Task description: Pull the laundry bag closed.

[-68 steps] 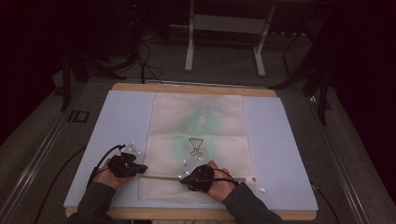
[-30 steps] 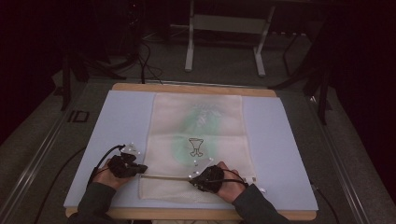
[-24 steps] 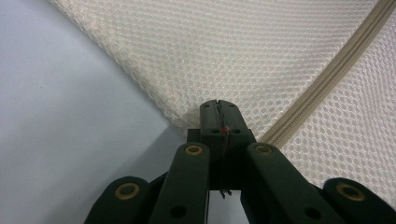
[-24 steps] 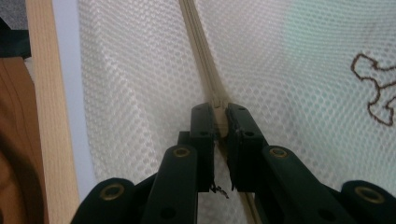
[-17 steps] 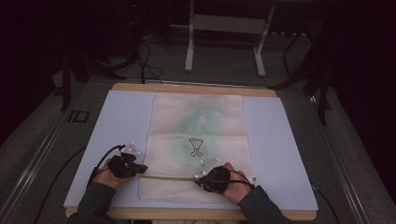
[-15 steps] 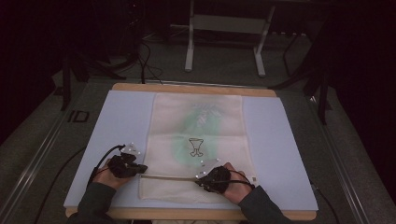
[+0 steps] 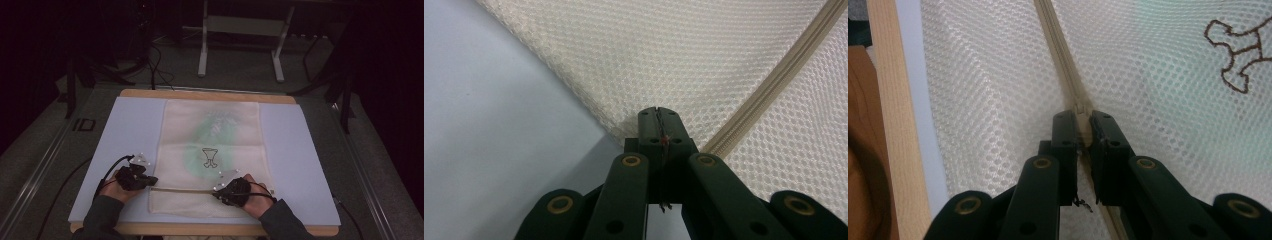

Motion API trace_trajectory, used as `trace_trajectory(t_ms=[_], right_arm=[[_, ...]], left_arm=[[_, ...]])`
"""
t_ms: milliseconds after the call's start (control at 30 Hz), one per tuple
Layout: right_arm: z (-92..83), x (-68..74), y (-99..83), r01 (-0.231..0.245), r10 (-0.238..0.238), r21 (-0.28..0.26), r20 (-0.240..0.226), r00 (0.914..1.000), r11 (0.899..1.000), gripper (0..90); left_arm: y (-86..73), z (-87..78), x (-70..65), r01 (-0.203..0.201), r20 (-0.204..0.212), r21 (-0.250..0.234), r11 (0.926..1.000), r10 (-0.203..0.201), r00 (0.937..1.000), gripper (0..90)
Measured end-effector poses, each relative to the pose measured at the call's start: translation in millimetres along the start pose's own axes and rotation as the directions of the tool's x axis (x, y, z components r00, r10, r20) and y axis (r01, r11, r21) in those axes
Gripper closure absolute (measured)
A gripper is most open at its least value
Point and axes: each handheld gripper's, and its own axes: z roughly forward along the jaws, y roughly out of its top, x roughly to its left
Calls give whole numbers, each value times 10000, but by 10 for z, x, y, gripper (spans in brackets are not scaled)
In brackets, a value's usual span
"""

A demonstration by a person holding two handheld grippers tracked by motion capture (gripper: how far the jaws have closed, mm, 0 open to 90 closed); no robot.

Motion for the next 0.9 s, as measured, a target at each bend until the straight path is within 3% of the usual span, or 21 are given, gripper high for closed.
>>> trace_trajectory(t_ms=[400,900], right_arm=[[-81,-51,-156,-249,248,89,130,9996,9996,822],[-309,-168,-573,-1162,1155,122,449,9923,9932,822]], left_arm=[[2,0,0,-19,-3,13,10000,19,10000,900],[2,0,-1,-17,-6,15,10000,17,10000,900]])
